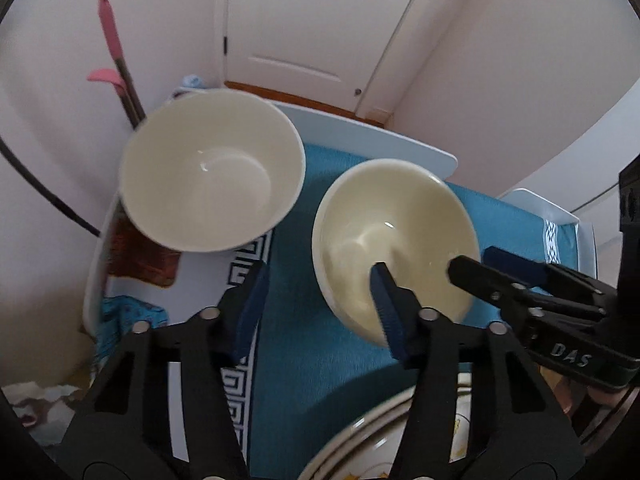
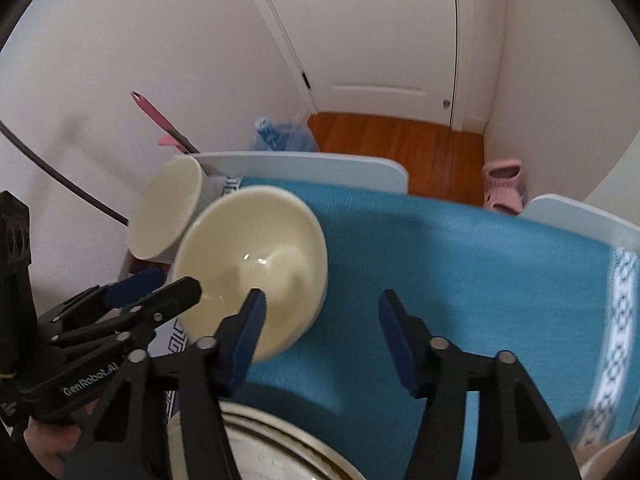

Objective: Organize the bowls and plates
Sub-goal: 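Move both grippers to the cream bowl rim and close on it, then lift the cream bowl and lower it into the beige basin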

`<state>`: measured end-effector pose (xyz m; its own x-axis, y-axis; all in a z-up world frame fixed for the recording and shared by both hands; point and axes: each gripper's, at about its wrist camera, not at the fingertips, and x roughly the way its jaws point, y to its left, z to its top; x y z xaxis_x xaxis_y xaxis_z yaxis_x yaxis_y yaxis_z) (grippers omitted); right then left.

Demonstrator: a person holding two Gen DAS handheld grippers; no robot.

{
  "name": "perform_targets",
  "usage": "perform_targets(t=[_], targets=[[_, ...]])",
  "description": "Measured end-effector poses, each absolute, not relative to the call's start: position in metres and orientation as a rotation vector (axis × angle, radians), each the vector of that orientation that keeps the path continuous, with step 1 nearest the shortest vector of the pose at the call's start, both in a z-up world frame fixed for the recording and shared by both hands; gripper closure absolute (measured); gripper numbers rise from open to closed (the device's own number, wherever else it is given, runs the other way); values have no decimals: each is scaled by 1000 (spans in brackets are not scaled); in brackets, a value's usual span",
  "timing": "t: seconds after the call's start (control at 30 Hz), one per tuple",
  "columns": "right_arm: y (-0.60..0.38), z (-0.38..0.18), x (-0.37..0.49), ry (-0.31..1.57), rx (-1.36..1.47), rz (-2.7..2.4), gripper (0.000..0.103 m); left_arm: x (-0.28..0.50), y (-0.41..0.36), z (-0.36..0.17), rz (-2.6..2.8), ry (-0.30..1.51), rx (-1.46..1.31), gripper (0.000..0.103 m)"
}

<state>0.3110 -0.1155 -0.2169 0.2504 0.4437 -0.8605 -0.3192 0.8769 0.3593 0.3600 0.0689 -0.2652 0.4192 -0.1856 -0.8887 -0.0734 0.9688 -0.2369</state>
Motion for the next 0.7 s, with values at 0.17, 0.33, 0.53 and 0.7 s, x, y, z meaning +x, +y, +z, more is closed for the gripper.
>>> perform_targets(t=[0.17,0.33,0.53,0.7], targets=[[-108,-234,315,1248,139,518,74,370,69,-284,-106,1175,-257,76],[-103,-235,316,1250,157,533,85,373,65,-287,-121,1173,-232,81],[-101,-236,321,1247,157,531,85,373,60,-284,-107,1175,-212,81],[-101,-232,320,1242,146,538,87,372,58,-276,-90,1163,-192,81]])
